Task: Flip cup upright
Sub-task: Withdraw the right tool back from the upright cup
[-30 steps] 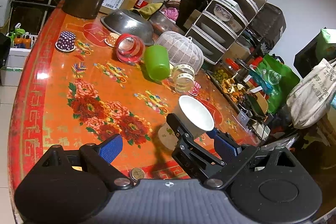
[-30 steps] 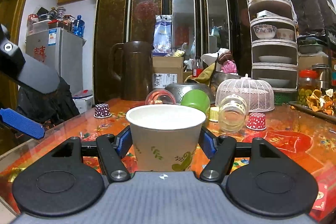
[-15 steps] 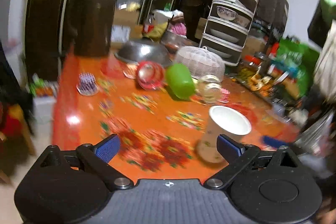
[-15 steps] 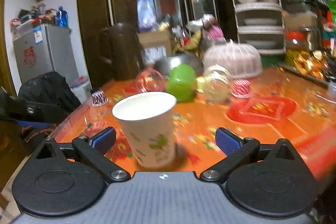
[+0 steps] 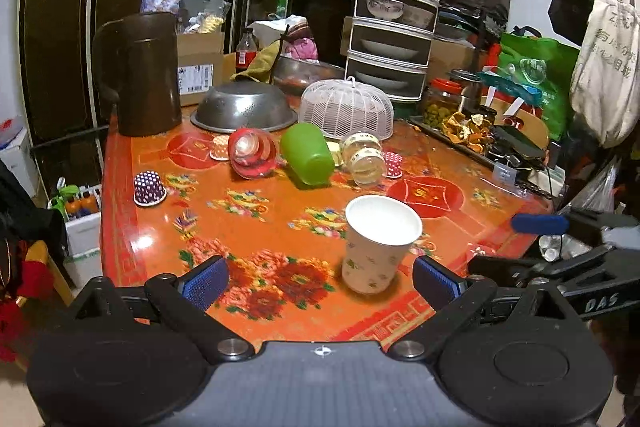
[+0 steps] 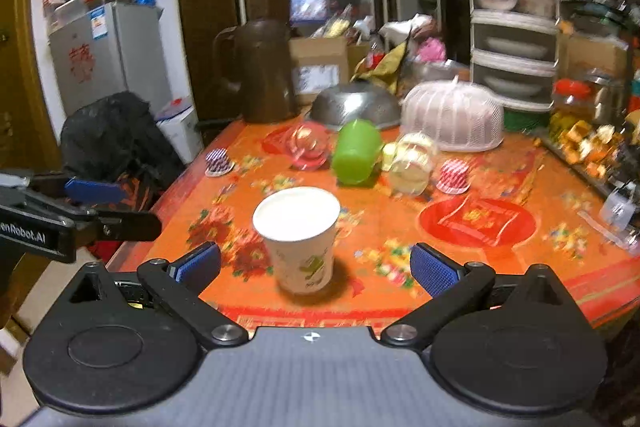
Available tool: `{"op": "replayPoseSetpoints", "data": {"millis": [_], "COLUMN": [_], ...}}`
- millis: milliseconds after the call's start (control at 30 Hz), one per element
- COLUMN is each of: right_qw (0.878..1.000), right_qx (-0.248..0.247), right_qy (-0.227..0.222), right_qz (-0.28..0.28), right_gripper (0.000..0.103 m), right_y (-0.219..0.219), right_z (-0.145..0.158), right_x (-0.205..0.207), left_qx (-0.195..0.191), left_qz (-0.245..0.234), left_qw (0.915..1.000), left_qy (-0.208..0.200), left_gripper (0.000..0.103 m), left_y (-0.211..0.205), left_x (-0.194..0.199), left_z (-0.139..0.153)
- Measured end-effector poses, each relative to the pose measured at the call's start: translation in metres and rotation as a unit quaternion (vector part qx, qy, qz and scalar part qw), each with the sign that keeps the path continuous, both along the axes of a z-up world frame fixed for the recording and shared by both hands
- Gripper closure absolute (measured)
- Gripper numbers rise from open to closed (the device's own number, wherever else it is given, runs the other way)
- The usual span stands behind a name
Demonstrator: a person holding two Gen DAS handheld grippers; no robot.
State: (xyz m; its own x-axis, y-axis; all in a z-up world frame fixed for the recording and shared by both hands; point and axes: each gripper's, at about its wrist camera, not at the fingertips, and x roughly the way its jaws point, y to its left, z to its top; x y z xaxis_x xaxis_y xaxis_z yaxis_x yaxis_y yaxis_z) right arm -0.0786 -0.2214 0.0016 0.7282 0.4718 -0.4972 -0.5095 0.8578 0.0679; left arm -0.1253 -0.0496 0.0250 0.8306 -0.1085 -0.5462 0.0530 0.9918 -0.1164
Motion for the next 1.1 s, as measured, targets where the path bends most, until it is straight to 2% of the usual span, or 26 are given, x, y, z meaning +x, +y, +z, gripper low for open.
{"op": "replayPoseSetpoints", "data": {"millis": [100, 433, 1100], "right_qw": [1.000, 1.000, 0.999], "right_qx": [-0.008, 0.022, 0.030], "right_qy": [0.000, 0.007, 0.000], "right_qz": [0.002, 0.008, 0.016], "right_gripper": [0.001, 0.001, 0.001], "right_y": [-0.001, -0.012, -0.014], "right_z": [-0.002, 0.000, 0.001], "right_x": [0.000, -0.005, -0.005], "left_qx": [0.008, 0.021, 0.020], "left_qz": [0.001, 0.002, 0.011], "left_qw": [1.0000, 0.9997, 0.9995], "left_qy": [0.002, 0.008, 0.023], "left_gripper": [0.003, 0.003, 0.003], "left_y": [-0.004, -0.013, -0.013], "left_x": [-0.005, -0.002, 0.004], "left_z": [0.001, 0.001, -0.005]}}
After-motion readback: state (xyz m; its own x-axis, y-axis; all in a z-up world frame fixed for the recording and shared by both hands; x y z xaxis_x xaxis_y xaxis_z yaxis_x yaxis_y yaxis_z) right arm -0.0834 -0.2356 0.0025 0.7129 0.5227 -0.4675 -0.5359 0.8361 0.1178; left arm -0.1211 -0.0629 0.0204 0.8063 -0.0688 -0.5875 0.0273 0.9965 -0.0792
